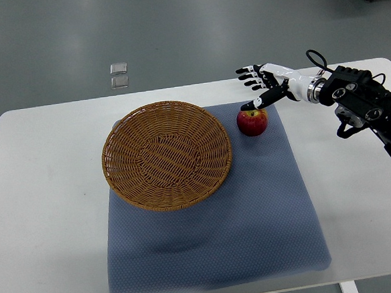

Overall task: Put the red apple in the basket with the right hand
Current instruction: 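Close the right hand's fingers around the red apple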

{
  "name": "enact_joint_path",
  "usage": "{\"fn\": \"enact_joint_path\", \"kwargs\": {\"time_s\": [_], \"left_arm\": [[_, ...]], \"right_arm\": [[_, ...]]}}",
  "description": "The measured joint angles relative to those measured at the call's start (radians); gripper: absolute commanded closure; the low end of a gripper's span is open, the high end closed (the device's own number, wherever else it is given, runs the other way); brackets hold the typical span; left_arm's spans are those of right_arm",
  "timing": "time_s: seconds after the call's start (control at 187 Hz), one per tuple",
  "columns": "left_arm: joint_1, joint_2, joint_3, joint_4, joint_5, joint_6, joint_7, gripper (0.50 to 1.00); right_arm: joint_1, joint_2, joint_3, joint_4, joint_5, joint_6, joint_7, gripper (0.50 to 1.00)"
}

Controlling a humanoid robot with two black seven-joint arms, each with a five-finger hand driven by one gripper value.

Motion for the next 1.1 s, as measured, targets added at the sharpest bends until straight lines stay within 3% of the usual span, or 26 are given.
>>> {"fn": "enact_joint_path", "kwargs": {"time_s": [0.379,1.1], "left_arm": [[0.0,0.0,0.0,0.002,0.0,0.001,0.0,0.5],[0.0,0.0,-0.002,0.002,0.0,0.0,0.0,0.5]], "right_arm": [[0.063,-0.001,-0.19,0.022,-0.108,0.006,0.055,0.581],[0.07,-0.035,-0.304,0.019,-0.19,-0.056,0.057,0.587]]}}
